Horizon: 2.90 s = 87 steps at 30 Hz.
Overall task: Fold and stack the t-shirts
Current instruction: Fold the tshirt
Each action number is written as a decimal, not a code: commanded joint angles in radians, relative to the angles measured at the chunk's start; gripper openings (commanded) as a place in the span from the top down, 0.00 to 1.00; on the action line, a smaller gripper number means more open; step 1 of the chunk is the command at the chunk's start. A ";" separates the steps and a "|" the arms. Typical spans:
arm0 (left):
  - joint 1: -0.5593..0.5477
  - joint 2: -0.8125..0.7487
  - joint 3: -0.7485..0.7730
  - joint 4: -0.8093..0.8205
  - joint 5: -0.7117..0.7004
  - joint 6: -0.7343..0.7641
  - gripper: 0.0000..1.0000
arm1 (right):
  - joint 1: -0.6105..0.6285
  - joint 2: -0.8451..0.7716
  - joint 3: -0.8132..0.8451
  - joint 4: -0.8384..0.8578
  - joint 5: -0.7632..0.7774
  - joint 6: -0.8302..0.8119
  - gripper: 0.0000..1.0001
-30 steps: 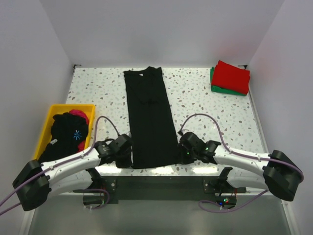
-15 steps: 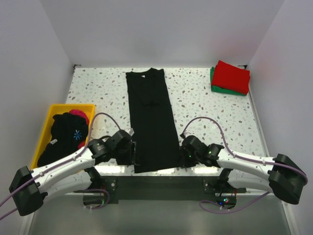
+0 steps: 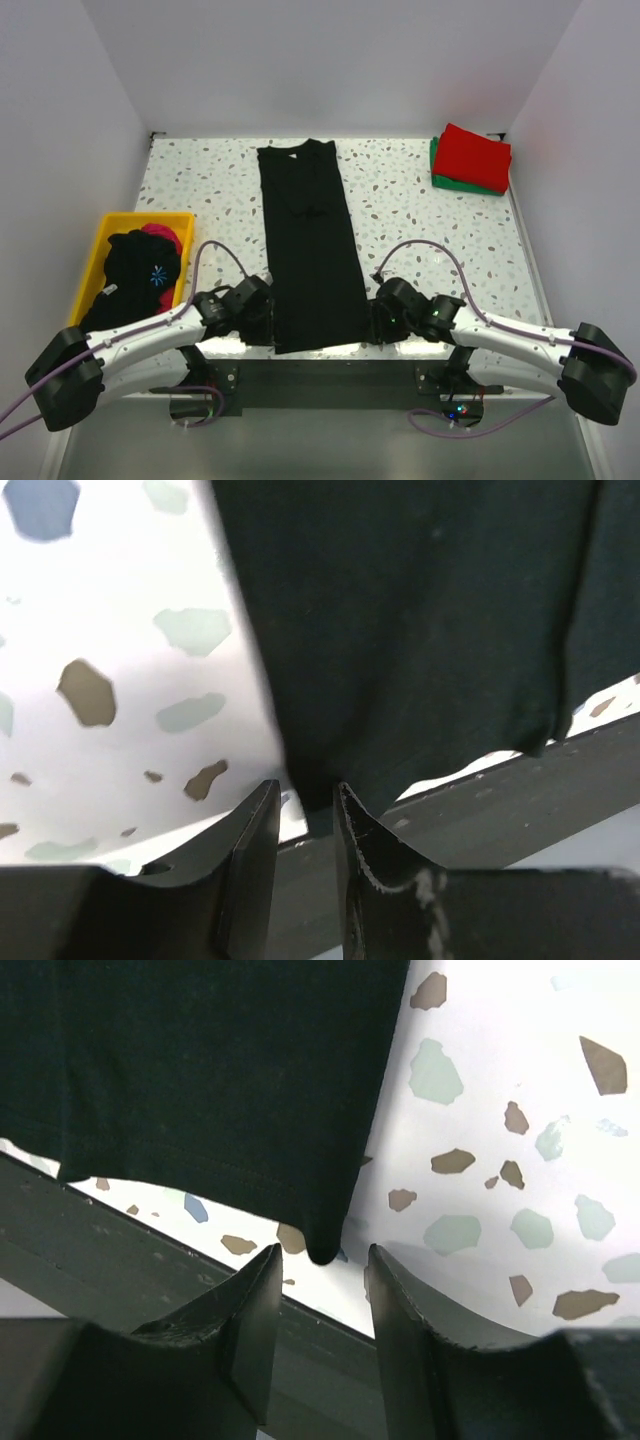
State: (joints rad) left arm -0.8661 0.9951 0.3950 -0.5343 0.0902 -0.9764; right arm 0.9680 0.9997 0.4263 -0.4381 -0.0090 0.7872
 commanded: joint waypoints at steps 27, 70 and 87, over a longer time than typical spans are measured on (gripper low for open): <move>-0.004 -0.041 -0.025 -0.023 0.048 -0.018 0.55 | -0.066 0.099 -0.020 0.108 -0.036 0.049 0.69; -0.021 -0.110 0.197 -0.136 -0.122 -0.030 1.00 | 0.009 0.036 0.195 -0.016 0.053 0.032 1.00; 0.352 0.377 0.481 0.244 -0.099 0.171 1.00 | -0.383 0.599 0.621 0.185 -0.124 -0.108 1.00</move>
State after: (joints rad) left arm -0.5480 1.3170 0.8024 -0.4225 0.0029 -0.8410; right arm 0.6205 1.5536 0.9661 -0.3195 -0.1024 0.7055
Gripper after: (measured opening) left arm 0.021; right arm 0.041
